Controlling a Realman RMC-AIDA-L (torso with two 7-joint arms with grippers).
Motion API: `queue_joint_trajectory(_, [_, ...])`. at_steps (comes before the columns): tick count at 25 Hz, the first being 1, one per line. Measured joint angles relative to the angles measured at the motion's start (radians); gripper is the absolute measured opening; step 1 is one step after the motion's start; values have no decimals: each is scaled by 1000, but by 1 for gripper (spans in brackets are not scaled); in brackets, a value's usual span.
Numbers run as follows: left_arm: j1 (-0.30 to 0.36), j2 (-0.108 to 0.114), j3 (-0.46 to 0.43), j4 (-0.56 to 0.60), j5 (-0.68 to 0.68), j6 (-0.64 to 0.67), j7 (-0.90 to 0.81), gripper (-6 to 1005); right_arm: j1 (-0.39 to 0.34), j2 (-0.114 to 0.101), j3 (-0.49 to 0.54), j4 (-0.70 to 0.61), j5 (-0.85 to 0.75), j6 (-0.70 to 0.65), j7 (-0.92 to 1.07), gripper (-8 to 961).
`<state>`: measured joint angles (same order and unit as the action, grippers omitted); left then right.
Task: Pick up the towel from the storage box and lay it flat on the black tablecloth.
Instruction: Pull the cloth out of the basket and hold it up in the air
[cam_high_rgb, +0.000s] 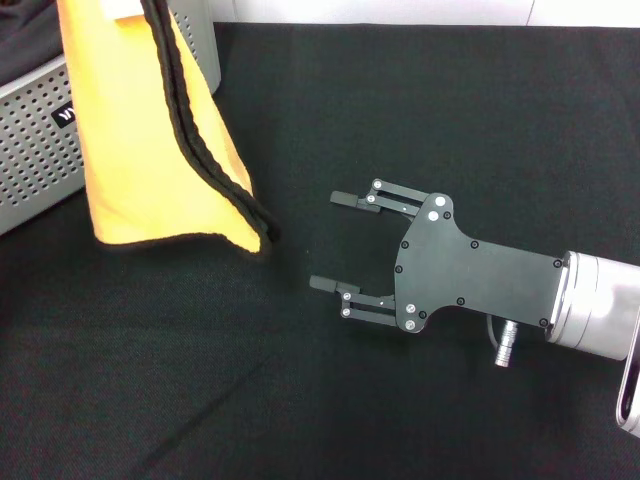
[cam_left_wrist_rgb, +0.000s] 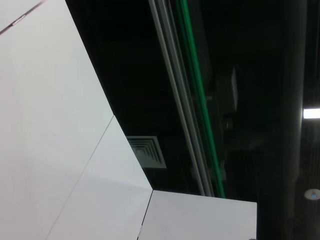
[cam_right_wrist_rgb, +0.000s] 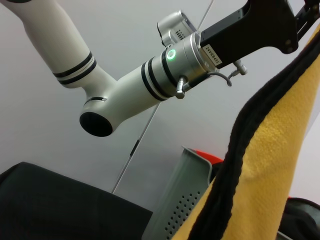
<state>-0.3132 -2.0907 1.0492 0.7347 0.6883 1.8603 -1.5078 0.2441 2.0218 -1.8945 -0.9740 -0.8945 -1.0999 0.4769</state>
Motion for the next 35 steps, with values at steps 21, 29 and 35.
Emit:
queue_joint_trajectory(21, [3,-5,6,0,0,0,0,36,18,6,-14,15,121,0,-115,682])
queue_joint_trajectory(29, [0,-5,6,-2,0,0,0,37,31,6,-37,18,122,0,-117,683])
queue_joint_trajectory(35, [0,-6,7,-3,0,0,0,38,31,6,-47,19,130,0,-117,683])
